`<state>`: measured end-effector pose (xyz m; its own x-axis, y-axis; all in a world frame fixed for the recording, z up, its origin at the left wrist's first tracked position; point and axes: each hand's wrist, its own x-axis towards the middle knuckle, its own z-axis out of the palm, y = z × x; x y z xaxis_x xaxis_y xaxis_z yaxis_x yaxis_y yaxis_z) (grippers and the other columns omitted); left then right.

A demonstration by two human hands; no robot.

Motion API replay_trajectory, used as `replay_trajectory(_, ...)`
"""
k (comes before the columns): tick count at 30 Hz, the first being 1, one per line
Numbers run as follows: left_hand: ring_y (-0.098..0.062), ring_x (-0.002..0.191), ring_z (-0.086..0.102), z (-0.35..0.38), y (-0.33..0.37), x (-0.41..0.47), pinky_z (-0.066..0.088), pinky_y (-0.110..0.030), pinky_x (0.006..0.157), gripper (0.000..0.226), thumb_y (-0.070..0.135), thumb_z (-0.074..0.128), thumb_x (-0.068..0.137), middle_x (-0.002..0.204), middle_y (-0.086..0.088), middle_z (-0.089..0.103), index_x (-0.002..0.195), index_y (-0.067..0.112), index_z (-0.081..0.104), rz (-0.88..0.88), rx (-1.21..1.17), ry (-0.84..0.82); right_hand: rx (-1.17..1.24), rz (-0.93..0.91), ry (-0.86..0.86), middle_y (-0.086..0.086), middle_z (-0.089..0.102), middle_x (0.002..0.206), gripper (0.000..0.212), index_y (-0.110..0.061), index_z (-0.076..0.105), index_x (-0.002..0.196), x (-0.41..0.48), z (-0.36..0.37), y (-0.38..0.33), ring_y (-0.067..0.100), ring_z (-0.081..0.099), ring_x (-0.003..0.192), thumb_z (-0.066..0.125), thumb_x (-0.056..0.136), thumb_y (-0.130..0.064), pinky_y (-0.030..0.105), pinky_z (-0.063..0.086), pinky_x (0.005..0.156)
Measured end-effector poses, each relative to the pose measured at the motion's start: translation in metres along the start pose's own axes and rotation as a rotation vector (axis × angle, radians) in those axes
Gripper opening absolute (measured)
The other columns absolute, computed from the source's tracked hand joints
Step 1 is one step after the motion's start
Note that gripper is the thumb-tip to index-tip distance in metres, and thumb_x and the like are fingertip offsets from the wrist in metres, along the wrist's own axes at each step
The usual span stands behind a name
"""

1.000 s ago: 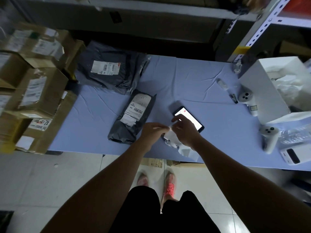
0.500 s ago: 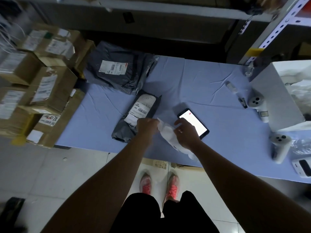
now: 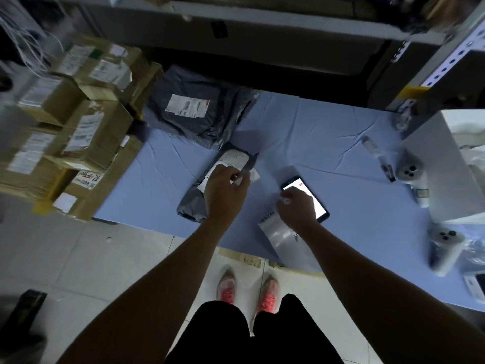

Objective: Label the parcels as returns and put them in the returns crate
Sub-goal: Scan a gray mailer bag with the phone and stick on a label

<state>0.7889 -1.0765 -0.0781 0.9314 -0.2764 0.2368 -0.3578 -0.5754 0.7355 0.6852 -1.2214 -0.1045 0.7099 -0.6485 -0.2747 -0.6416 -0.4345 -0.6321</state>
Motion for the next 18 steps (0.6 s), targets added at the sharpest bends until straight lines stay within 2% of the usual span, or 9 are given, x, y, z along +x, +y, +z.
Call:
replay_trajectory(3,-0.012,0.069,0.054,0.003,0.0,0.002,0.039,-0.023,0.058,0.02,0.029,0.069,0.091,0.085,-0.004,0.066,0.085,0.01,0.069,0.072,0.141,0.021,0.208,0.041,0.015,-0.004,0.067,0.083,0.017,-0.014,0.071,0.096,0.012,-0.009,-0.025,0.016,0.061,0.076,0.059,0.084,-0.014,0.019,0.041,0.063)
replay_trajectory(5,-0.014,0.069,0.055,0.006,0.003,-0.002,0.039,-0.023,0.056,0.021,0.029,0.064,0.094,0.084,-0.005,0.064,0.086,0.01,0.068,0.059,0.164,-0.009,0.224,0.058,-0.102,-0.003,0.067,0.088,0.019,-0.016,0.068,0.103,0.012,-0.008,-0.03,0.011,0.062,0.073,0.059,0.087,-0.02,0.016,0.043,0.057)
replay_trajectory(6,-0.016,0.069,0.057,0.008,0.004,-0.007,0.04,-0.024,0.054,0.022,0.03,0.061,0.096,0.083,-0.004,0.063,0.086,0.01,0.067,0.041,0.151,-0.033,0.142,0.046,-0.156,-0.002,0.066,0.094,0.021,-0.018,0.065,0.108,0.005,-0.005,-0.025,0.012,0.063,0.078,0.059,0.089,-0.025,0.017,0.047,0.062)
replay_trajectory(7,-0.017,0.068,0.058,0.012,0.003,-0.015,0.04,-0.024,0.054,0.023,0.029,0.06,0.097,0.081,-0.004,0.062,0.086,0.009,0.065,0.022,0.134,-0.062,0.021,0.015,-0.158,0.001,0.064,0.102,0.026,-0.019,0.062,0.114,-0.004,0.001,-0.014,0.016,0.063,0.088,0.059,0.09,-0.031,0.025,0.052,0.072)
replay_trajectory(9,-0.014,0.068,0.057,0.018,-0.002,-0.037,0.043,-0.024,0.056,0.021,0.026,0.06,0.098,0.082,-0.003,0.062,0.088,0.009,0.065,-0.019,0.091,-0.115,-0.151,-0.057,-0.081,0.006,0.057,0.117,0.036,-0.019,0.058,0.122,-0.028,0.017,0.016,0.026,0.055,0.108,0.055,0.09,-0.036,0.043,0.05,0.089)
replay_trajectory(10,-0.014,0.069,0.057,0.019,-0.004,-0.044,0.045,-0.025,0.057,0.02,0.026,0.061,0.098,0.083,-0.003,0.062,0.089,0.008,0.065,-0.036,0.064,-0.134,-0.163,-0.099,-0.038,0.008,0.055,0.12,0.039,-0.016,0.058,0.122,-0.037,0.023,0.026,0.029,0.051,0.112,0.053,0.089,-0.035,0.046,0.048,0.091)
replay_trajectory(12,-0.014,0.07,0.058,0.021,-0.01,-0.049,0.05,-0.026,0.058,0.018,0.025,0.064,0.097,0.086,-0.003,0.062,0.09,0.008,0.065,-0.051,0.018,-0.15,-0.158,-0.137,0.002,0.008,0.055,0.121,0.038,-0.015,0.059,0.121,-0.036,0.029,0.034,0.029,0.05,0.113,0.054,0.087,-0.032,0.044,0.046,0.092)
replay_trajectory(15,-0.011,0.075,0.059,0.02,-0.013,-0.046,0.048,-0.017,0.063,0.013,0.021,0.067,0.095,0.086,0.001,0.062,0.092,0.009,0.066,-0.064,-0.048,-0.155,-0.166,-0.072,-0.116,0.008,0.052,0.125,0.039,-0.015,0.058,0.125,-0.03,0.027,0.036,0.029,0.05,0.116,0.061,0.087,-0.023,0.042,0.048,0.093)
replay_trajectory(18,-0.009,0.08,0.059,0.018,-0.007,-0.035,0.048,-0.013,0.07,0.012,0.018,0.069,0.093,0.088,-0.001,0.064,0.095,0.007,0.068,0.021,-0.096,-0.121,-0.161,-0.05,-0.115,0.007,0.055,0.121,0.038,-0.016,0.059,0.124,-0.025,0.021,0.033,0.027,0.052,0.113,0.064,0.086,-0.024,0.043,0.047,0.094)
